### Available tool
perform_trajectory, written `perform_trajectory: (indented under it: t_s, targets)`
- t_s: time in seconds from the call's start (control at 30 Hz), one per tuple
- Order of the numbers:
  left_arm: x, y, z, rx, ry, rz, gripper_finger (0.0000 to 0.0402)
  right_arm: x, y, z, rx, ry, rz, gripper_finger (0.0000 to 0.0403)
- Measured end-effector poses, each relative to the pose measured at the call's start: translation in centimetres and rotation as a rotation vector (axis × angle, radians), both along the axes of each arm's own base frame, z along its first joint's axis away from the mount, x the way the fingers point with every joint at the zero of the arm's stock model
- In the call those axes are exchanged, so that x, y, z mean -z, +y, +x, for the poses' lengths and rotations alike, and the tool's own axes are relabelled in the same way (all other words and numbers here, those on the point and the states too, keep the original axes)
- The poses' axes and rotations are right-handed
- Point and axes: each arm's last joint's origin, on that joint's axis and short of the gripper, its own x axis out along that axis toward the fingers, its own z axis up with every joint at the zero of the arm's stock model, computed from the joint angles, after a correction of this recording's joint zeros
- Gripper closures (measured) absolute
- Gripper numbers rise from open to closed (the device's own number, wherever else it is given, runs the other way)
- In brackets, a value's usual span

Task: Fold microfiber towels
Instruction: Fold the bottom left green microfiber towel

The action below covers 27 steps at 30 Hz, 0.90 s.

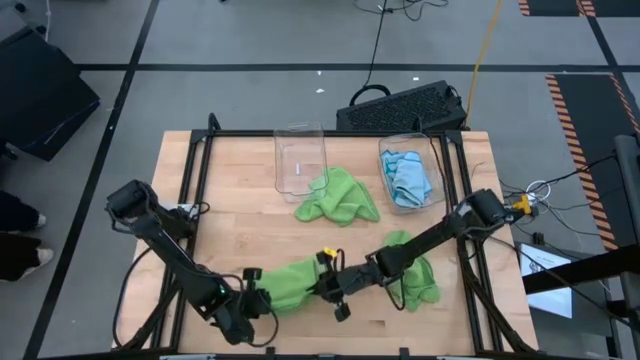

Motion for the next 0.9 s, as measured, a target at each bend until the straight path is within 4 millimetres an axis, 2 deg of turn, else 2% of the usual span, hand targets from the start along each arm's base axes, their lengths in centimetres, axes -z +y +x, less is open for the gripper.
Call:
perform_trajectory:
  t_s: [0.27, 0.4, 0.53, 0.63, 0.77, 0.9]
  targets:
    - [-2.1, 2.1, 0.1, -0.084, -0.011, -0.021, 0.0395, -1.5, -3.4, 1.0, 0.003, -0.012, 0.056, 0.0399]
    - [-2.3, 2.4, 0.1, -0.143, 0.001, -0.057, 0.0363, -1.6, -4.3, 1.3, -0.003, 0.003, 0.106, 0.0399]
    - [-2.3, 2.2, -0.1, -0.16, 0.01, -0.082, 0.0323, -1.6, -4.4, 1.3, -0.006, 0.002, 0.107, 0.0399]
    - [-2.3, 2.2, -0.2, -0.183, 0.012, -0.096, 0.0311, -1.7, -4.4, 1.3, -0.005, 0.003, 0.112, 0.0399]
    - [-2.3, 2.0, -0.3, -0.188, 0.014, -0.103, 0.0327, -1.7, -4.3, 1.3, -0.026, 0.009, 0.13, 0.0399]
    - [-2.3, 1.8, -0.5, -0.177, 0.019, -0.104, 0.0383, -1.7, -4.3, 1.3, -0.014, 0.013, 0.146, 0.0399]
